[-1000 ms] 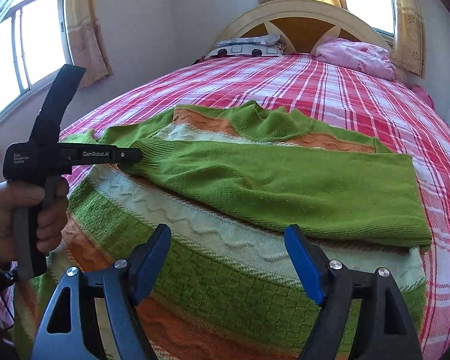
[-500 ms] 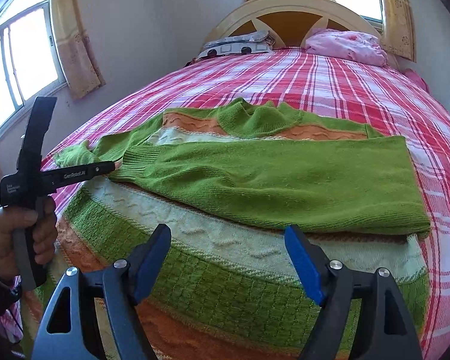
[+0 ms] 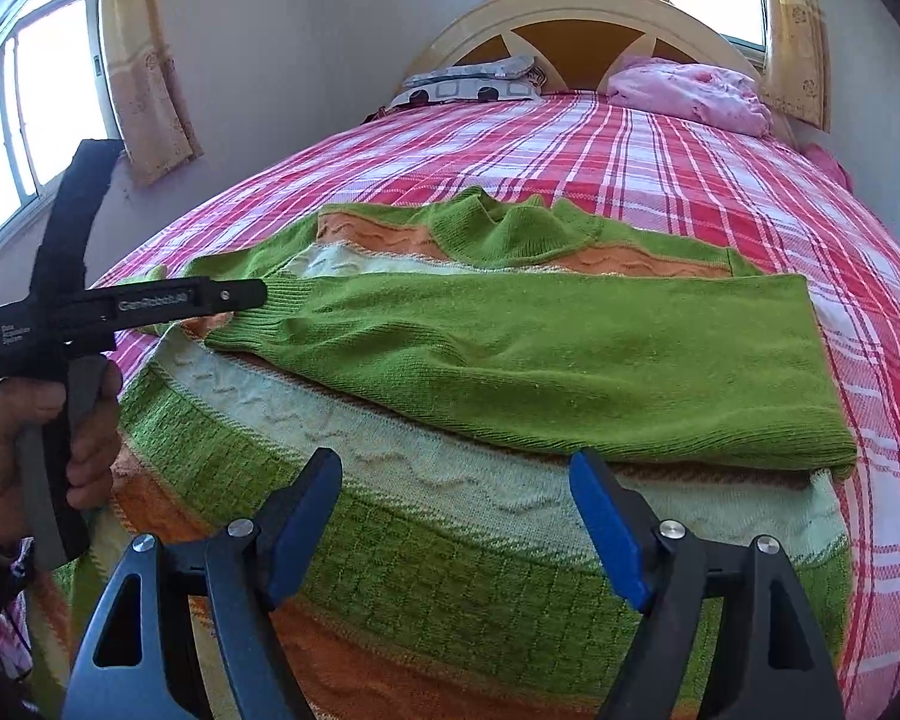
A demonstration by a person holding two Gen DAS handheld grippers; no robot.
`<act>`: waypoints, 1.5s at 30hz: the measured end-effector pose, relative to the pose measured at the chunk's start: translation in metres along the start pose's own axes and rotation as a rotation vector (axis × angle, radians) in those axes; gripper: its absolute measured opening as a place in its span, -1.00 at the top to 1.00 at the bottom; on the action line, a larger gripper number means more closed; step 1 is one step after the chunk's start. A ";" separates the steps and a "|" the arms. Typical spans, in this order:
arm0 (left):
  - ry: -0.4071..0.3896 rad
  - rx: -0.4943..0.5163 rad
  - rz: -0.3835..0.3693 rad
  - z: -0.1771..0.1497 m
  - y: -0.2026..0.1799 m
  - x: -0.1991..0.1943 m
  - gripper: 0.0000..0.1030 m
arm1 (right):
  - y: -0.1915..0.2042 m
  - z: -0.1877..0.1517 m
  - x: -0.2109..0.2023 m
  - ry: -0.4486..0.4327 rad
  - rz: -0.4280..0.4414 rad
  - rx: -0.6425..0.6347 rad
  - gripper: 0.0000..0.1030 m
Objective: Fold small clothes
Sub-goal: 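Move the left tool toward the other green sleeve cuff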
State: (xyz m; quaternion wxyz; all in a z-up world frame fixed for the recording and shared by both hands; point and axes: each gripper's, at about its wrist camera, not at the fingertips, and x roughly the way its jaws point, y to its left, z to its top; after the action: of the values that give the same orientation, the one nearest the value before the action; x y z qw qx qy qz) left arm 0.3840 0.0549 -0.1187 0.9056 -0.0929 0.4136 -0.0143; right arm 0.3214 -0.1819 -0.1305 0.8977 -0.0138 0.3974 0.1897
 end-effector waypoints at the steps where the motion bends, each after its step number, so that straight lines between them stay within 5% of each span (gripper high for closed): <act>1: 0.010 -0.001 0.005 0.000 0.000 0.003 0.28 | 0.000 0.000 0.001 0.002 0.001 0.001 -0.54; 2: 0.016 0.000 0.019 0.000 0.001 0.007 0.68 | 0.000 0.000 0.001 0.003 0.002 0.002 -0.54; 3: 0.019 0.000 0.015 0.000 0.002 0.008 0.85 | -0.001 0.000 0.001 0.004 0.004 0.004 -0.54; 9: -0.045 0.004 0.011 0.002 0.009 -0.026 0.87 | -0.002 0.000 0.001 0.006 0.013 0.013 -0.54; 14: -0.010 0.025 0.048 -0.008 0.016 -0.013 0.87 | -0.002 0.000 0.002 0.009 0.008 0.014 -0.54; 18: -0.004 0.015 0.040 -0.012 0.017 -0.006 0.83 | -0.017 0.012 -0.024 -0.096 0.053 0.066 -0.54; 22: -0.007 0.019 0.059 -0.014 0.015 -0.004 0.72 | -0.043 0.033 -0.024 -0.114 -0.136 0.055 -0.54; 26: -0.011 0.016 0.060 -0.015 0.017 -0.005 0.54 | -0.096 0.026 0.025 0.130 -0.163 0.202 -0.54; 32: -0.072 0.015 0.052 -0.020 0.017 -0.018 -0.40 | -0.065 0.032 0.001 0.116 -0.282 0.092 -0.54; 36: -0.121 -0.004 0.036 -0.021 0.020 -0.030 -0.40 | -0.020 0.053 0.007 0.064 -0.163 0.013 -0.54; 41: -0.164 -0.039 0.053 -0.030 0.040 -0.056 -0.56 | 0.016 0.039 0.054 0.168 -0.212 -0.052 -0.54; 45: -0.172 -0.059 0.081 -0.034 0.075 -0.078 -0.60 | 0.019 0.039 0.038 0.153 -0.200 -0.009 -0.56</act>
State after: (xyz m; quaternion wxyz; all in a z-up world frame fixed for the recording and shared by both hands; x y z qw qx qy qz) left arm 0.3029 0.1311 -0.0955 0.9344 -0.1037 0.3382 0.0424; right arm 0.3658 -0.1445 -0.1285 0.8792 -0.0719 0.4604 0.0992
